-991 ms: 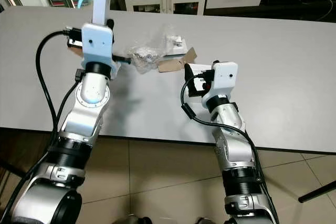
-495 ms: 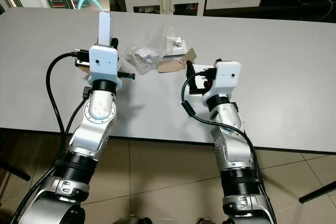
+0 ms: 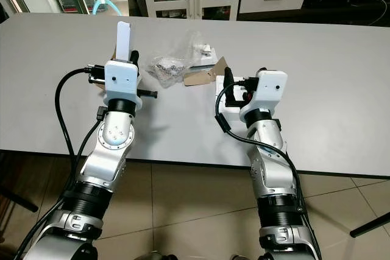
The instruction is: Picking trash to rubbish bin
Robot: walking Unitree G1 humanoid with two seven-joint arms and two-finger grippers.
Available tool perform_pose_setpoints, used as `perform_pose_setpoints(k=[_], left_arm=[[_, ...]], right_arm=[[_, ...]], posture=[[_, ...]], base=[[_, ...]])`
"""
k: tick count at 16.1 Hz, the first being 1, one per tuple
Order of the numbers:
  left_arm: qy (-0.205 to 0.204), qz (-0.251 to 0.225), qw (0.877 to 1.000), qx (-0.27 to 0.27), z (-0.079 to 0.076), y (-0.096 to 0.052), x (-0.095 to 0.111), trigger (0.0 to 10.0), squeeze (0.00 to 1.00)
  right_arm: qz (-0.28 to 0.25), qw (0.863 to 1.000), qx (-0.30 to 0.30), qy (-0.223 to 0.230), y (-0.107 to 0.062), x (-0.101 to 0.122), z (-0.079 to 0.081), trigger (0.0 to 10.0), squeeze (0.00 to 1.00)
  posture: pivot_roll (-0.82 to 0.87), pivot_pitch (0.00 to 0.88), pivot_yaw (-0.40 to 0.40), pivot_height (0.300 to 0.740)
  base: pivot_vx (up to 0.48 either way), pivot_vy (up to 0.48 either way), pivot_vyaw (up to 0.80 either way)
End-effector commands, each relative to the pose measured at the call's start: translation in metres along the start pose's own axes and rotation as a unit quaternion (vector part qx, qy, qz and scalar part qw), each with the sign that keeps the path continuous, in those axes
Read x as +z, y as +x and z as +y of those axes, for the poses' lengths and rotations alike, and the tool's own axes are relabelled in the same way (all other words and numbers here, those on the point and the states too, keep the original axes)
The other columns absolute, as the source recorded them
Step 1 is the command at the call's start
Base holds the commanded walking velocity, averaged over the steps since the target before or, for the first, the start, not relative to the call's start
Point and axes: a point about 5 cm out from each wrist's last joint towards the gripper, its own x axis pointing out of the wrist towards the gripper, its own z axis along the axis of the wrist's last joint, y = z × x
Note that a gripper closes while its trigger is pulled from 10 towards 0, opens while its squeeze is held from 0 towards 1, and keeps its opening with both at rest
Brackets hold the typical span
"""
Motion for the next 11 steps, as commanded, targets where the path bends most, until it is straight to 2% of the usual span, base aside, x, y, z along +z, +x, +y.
perform_pose_setpoints(k=[1, 5, 11], left_arm=[[-0.001, -0.004, 1.000, -0.009, -0.0014, -0.0003, 0.0010, 10.0, 0.00], [-0.003, -0.005, 1.000, -0.010, -0.0020, -0.0002, 0.0010, 10.0, 0.00], [-0.005, -0.011, 1.000, -0.015, -0.0046, 0.0029, 0.0046, 10.0, 0.00]], right_arm=[[-0.022, 1.000, -0.004, -0.005, 0.0036, 0.0089, 0.0007, 10.0, 0.00], [-0.013, 1.000, -0.001, -0.013, 0.0020, 0.0044, 0.0011, 10.0, 0.00], [-0.006, 1.000, 0.003, -0.021, 0.0029, 0.0021, 0.0022, 10.0, 0.00]], posture=[[-0.09, 0.004, 0.068, 0.740], [-0.10, 0.000, 0.069, 0.740], [-0.10, 0.000, 0.069, 0.740]], base=[[0.000, 0.000, 0.00], [0.000, 0.000, 0.00], [0.000, 0.000, 0.76]])
